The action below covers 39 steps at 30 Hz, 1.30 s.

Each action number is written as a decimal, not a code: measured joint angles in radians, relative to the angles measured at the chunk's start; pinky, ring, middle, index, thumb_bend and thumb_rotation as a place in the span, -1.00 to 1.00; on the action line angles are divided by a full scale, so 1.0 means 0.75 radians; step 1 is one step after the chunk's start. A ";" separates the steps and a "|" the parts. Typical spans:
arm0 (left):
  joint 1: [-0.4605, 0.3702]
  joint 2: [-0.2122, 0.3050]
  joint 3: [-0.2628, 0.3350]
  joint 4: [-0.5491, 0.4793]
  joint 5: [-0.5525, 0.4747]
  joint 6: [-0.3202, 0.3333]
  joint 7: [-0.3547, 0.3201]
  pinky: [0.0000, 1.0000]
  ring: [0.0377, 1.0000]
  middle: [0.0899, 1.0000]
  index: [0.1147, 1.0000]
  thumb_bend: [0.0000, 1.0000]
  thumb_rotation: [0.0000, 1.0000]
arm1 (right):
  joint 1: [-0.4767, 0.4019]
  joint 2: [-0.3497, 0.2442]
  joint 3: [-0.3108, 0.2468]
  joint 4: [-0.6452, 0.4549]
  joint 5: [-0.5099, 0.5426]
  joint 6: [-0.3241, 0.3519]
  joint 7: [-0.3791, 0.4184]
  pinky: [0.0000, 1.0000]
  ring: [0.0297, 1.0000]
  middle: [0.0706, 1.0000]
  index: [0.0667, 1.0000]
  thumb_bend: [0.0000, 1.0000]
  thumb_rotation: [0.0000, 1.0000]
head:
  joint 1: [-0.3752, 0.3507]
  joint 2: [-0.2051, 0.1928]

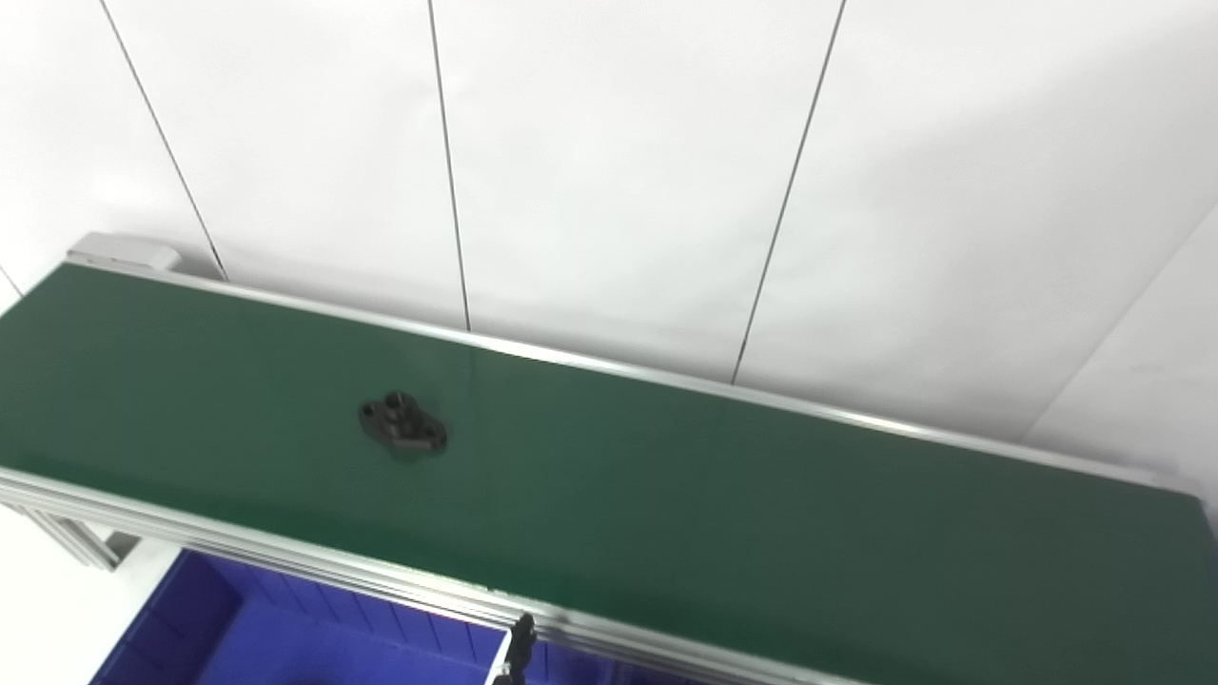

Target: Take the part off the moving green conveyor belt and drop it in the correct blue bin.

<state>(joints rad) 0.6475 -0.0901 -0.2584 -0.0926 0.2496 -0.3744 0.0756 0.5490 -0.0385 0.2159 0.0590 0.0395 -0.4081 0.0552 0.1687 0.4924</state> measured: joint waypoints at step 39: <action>-0.028 0.012 -0.017 0.045 -0.029 -0.025 0.026 1.00 0.99 1.00 1.00 0.29 1.00 | -0.300 0.075 -0.029 -0.404 -0.673 0.146 -0.101 0.53 0.84 0.98 1.00 0.72 0.38 | -0.080 0.004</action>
<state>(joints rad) 0.6267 -0.0811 -0.2710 -0.0588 0.2277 -0.3932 0.0951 0.3244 0.0176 0.1942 -0.2438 -0.4656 -0.2987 -0.0206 0.1089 0.4955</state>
